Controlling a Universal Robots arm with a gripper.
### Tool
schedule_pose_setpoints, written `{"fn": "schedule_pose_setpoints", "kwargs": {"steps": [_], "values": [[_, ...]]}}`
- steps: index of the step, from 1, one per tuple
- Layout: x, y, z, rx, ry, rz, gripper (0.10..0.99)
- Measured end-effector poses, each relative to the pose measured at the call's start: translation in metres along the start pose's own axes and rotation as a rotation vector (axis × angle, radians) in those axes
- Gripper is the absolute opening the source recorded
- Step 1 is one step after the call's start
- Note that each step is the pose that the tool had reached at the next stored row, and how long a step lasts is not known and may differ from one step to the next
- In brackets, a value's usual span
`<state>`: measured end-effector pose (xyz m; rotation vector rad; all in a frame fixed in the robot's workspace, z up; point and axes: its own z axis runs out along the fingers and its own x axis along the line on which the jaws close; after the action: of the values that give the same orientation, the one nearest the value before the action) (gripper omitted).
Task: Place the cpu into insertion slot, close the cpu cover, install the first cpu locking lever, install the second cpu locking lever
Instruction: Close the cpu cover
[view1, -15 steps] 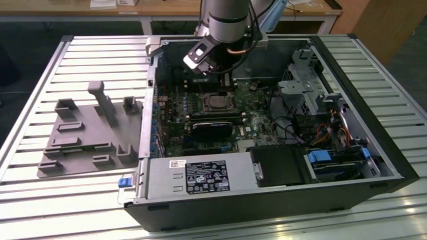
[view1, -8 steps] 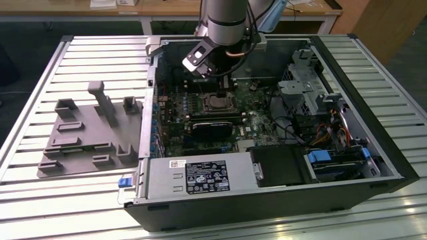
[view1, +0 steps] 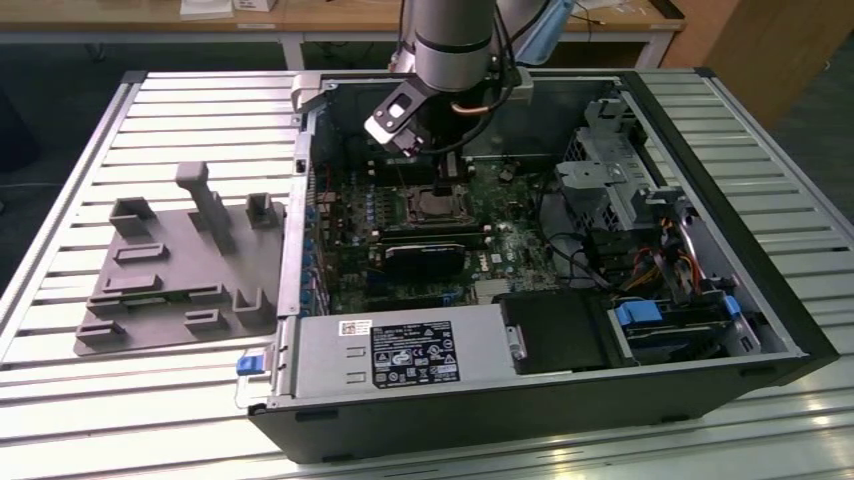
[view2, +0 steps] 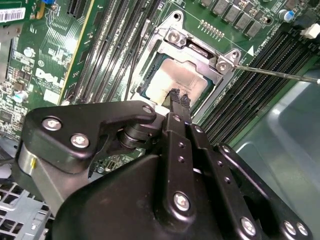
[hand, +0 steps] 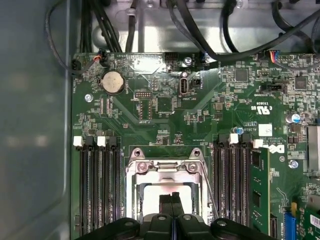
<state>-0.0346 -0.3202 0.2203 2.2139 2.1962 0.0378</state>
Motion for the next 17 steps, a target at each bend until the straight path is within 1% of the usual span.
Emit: {"fn": "schedule_pose_setpoints", "kwargs": {"steps": [17], "values": [[0.0000,0.0000,0.0011,0.000,0.0085,-0.309,0.102]]}}
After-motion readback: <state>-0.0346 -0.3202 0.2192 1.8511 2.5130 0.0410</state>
